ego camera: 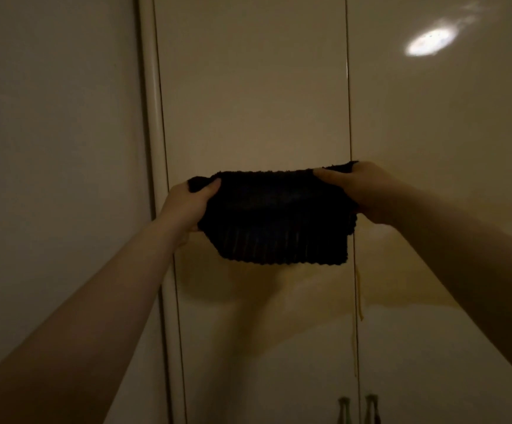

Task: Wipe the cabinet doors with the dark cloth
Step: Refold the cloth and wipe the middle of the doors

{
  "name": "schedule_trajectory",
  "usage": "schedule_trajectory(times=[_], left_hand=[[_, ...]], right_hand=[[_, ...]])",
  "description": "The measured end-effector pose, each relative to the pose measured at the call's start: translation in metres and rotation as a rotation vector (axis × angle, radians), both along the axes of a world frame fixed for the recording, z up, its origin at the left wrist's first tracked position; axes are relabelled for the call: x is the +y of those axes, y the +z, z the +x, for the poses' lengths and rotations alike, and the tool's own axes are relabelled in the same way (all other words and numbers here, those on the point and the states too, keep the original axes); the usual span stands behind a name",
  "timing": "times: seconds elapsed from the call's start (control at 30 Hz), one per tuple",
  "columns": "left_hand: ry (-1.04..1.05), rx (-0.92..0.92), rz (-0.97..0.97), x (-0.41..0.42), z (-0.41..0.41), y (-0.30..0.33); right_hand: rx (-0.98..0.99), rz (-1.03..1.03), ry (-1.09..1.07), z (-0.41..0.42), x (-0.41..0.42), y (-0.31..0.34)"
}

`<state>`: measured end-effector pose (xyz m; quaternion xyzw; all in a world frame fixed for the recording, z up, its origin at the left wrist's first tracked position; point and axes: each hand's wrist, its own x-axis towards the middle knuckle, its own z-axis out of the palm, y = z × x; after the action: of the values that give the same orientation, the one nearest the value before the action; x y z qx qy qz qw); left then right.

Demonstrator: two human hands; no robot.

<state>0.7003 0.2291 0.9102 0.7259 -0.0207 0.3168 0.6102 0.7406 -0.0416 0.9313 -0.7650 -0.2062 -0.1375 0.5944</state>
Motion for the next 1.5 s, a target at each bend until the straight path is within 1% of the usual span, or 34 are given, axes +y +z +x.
schedule_trajectory(times=[0.1, 0.2, 0.23, 0.3, 0.37, 0.4, 0.47, 0.5, 0.53, 0.57, 0.67, 0.73, 0.8, 0.87, 0.93, 1.0, 1.07, 1.13, 1.2, 1.23, 1.27, 1.3, 1.33, 1.4, 1.43, 1.5], left_hand=[[0.009, 0.087, 0.008, 0.001, 0.002, 0.003], [-0.065, 0.125, -0.056, -0.001, 0.005, 0.001], [-0.099, 0.115, -0.1, 0.0, 0.007, -0.001], [-0.144, 0.102, -0.152, 0.0, 0.014, -0.005], [-0.162, 0.104, -0.108, -0.004, 0.02, -0.008], [-0.147, 0.095, -0.047, -0.009, 0.023, -0.009], [-0.052, 0.052, 0.143, -0.017, 0.027, -0.007], [0.005, 0.031, 0.236, -0.021, 0.029, -0.005], [0.055, 0.017, 0.316, -0.023, 0.031, -0.002], [0.099, 0.005, 0.377, -0.024, 0.034, 0.001], [0.177, 0.013, 0.547, -0.031, 0.042, 0.01], [0.203, 0.093, 0.648, -0.038, 0.048, 0.016], [0.32, 0.16, 0.79, -0.04, 0.059, 0.022], [0.469, 0.204, 0.936, -0.048, 0.07, 0.025], [0.532, 0.244, 1.029, -0.06, 0.079, 0.027], [0.568, 0.273, 1.104, -0.074, 0.084, 0.032], [0.607, 0.301, 1.191, -0.088, 0.085, 0.039], [0.591, 0.389, 1.249, -0.102, 0.087, 0.045], [0.48, 0.522, 1.225, -0.118, 0.089, 0.048], [0.409, 0.577, 1.153, -0.125, 0.089, 0.049], [0.336, 0.619, 1.046, -0.131, 0.089, 0.051], [0.268, 0.644, 0.926, -0.137, 0.092, 0.053], [0.207, 0.66, 0.804, -0.141, 0.094, 0.056], [0.119, 0.695, 0.605, -0.149, 0.096, 0.063], [0.097, 0.715, 0.562, -0.152, 0.096, 0.065], [0.094, 0.761, 0.546, -0.162, 0.095, 0.07]], right_hand=[[0.056, -0.04, 0.001, 0.003, -0.01, 0.004], [0.136, -0.158, -0.006, 0.006, -0.022, 0.004], [0.157, -0.228, -0.023, 0.005, -0.025, 0.003], [0.148, -0.436, -0.136, 0.003, -0.03, 0.001], [0.081, -0.63, -0.306, 0.004, -0.034, 0.0], [0.044, -0.701, -0.376, 0.005, -0.035, 0.001], [-0.057, -0.805, -0.492, 0.01, -0.036, 0.003], [-0.118, -0.821, -0.542, 0.012, -0.038, 0.004], [-0.164, -0.792, -0.573, 0.015, -0.04, 0.005], [-0.163, -0.734, -0.573, 0.018, -0.043, 0.006], [-0.098, -0.553, -0.443, 0.02, -0.06, 0.008], [-0.121, -0.467, -0.349, 0.019, -0.074, 0.006], [-0.15, -0.428, -0.264, 0.02, -0.083, 0.001], [-0.128, -0.434, -0.192, 0.021, -0.095, -0.003], [-0.105, -0.502, -0.153, 0.026, -0.106, -0.007], [-0.148, -0.642, -0.176, 0.035, -0.119, -0.008], [-0.257, -0.812, -0.312, 0.048, -0.126, -0.007], [-0.422, -0.972, -0.532, 0.058, -0.131, -0.007], [-0.649, -1.181, -0.791, 0.067, -0.135, -0.006], [-0.729, -1.285, -0.883, 0.068, -0.135, -0.004], [-0.757, -1.368, -0.929, 0.067, -0.135, -0.001], [-0.729, -1.423, -0.932, 0.065, -0.134, 0.003], [-0.647, -1.453, -0.918, 0.065, -0.133, 0.008], [-0.428, -1.439, -0.879, 0.067, -0.131, 0.019], [-0.346, -1.395, -0.855, 0.069, -0.131, 0.025], [-0.259, -1.29, -0.81, 0.076, -0.137, 0.034]])
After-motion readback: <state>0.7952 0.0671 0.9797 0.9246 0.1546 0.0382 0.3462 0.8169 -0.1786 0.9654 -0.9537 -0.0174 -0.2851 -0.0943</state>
